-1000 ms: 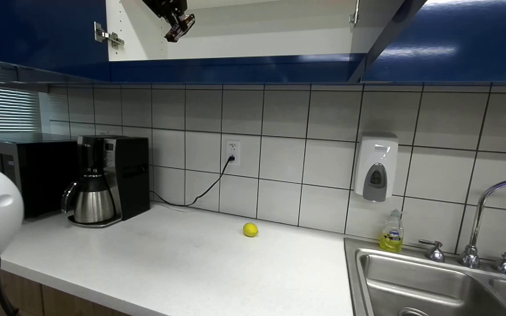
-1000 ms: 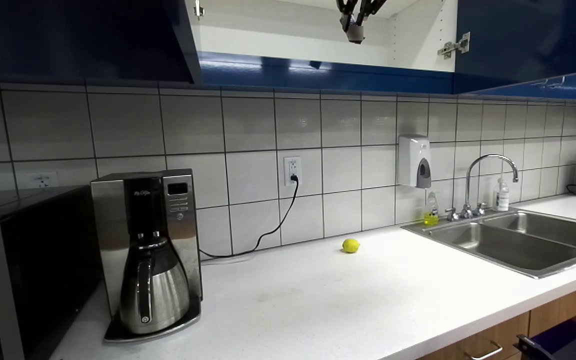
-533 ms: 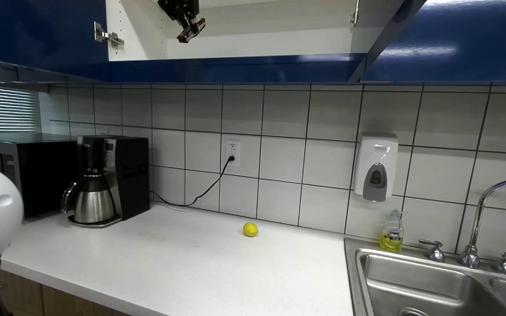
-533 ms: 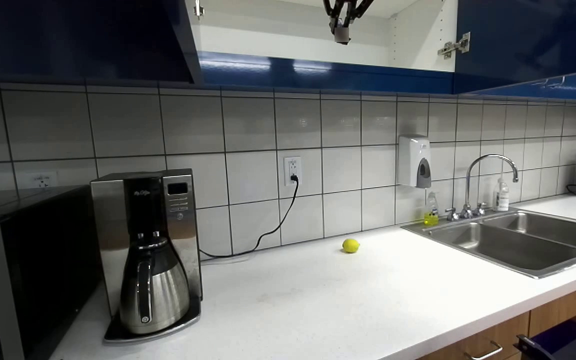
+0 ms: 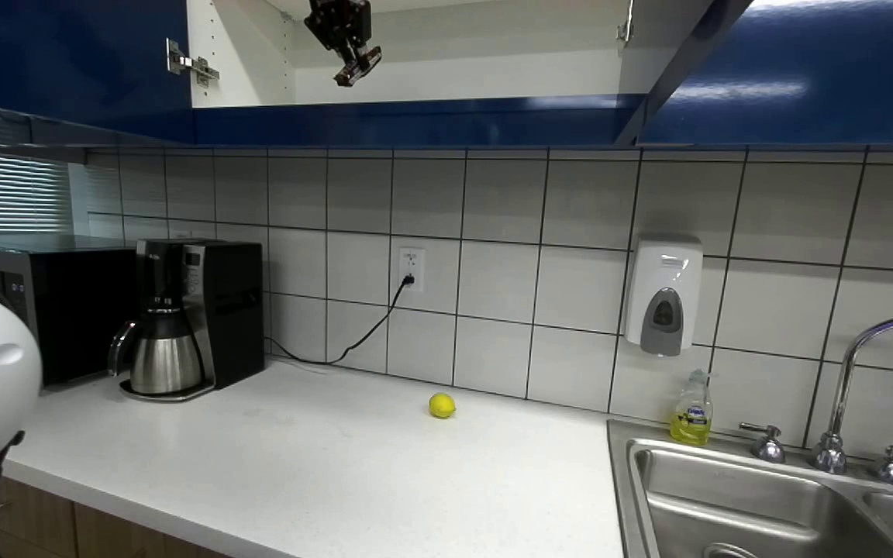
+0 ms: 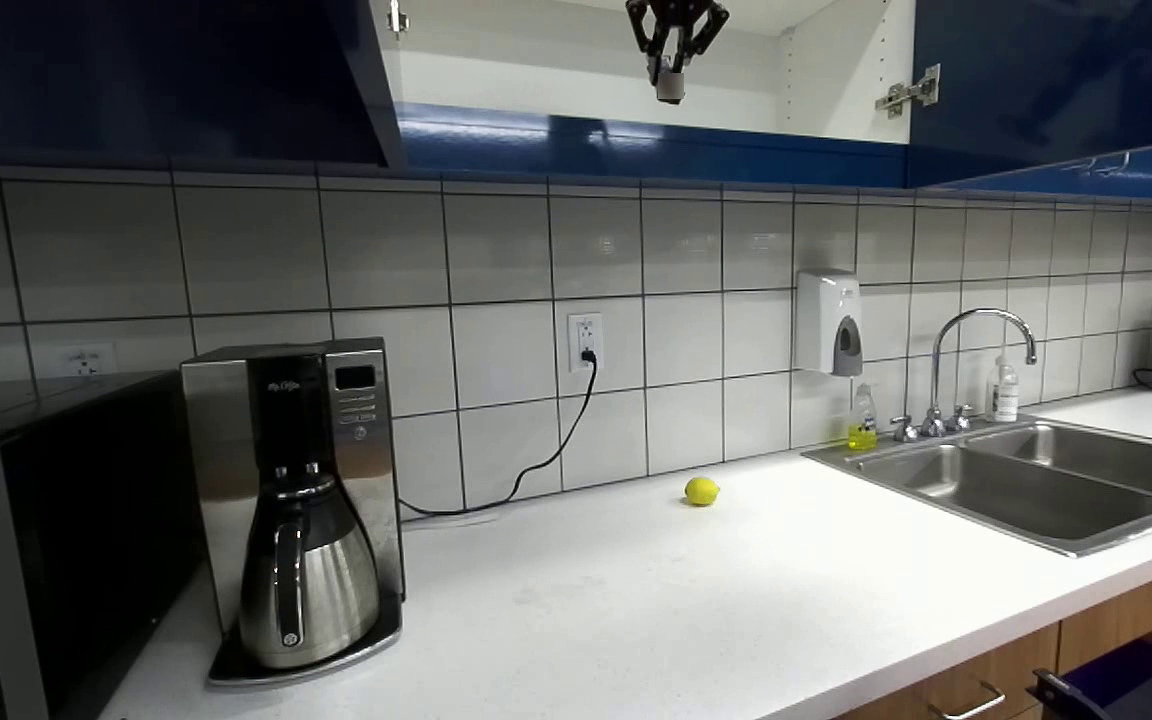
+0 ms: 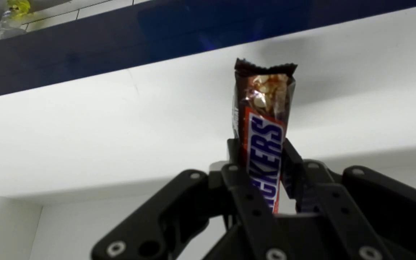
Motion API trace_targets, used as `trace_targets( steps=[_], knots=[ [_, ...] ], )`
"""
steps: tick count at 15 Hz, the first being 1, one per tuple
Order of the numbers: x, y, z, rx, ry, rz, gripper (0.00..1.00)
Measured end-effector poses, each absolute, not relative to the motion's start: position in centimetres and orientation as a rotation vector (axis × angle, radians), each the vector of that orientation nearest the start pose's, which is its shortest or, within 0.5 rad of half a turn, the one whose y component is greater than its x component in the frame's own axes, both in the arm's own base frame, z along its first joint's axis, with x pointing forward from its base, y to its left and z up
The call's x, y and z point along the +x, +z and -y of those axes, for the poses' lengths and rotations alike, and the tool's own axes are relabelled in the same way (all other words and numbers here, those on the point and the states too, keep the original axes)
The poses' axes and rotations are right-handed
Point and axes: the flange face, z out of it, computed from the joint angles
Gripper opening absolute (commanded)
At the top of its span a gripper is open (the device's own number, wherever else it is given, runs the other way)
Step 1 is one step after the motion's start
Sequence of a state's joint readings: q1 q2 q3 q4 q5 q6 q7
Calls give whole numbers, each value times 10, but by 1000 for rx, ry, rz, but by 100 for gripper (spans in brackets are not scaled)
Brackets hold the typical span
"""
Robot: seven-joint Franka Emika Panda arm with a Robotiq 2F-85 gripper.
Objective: Put the chocolate bar inside the cupboard
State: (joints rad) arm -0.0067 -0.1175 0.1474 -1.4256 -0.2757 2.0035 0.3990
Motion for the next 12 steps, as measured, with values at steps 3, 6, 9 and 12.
trace_targets(
  steps=[3,6,9,12],
  knots=[
    [544,808,-65,-3018,-1173,-374,7],
    [562,804,-66,-3028,-1166,-391,7],
    [575,800,-65,-3033,-1158,-396,7],
    [587,797,-65,-3035,-1146,-400,7]
  ],
)
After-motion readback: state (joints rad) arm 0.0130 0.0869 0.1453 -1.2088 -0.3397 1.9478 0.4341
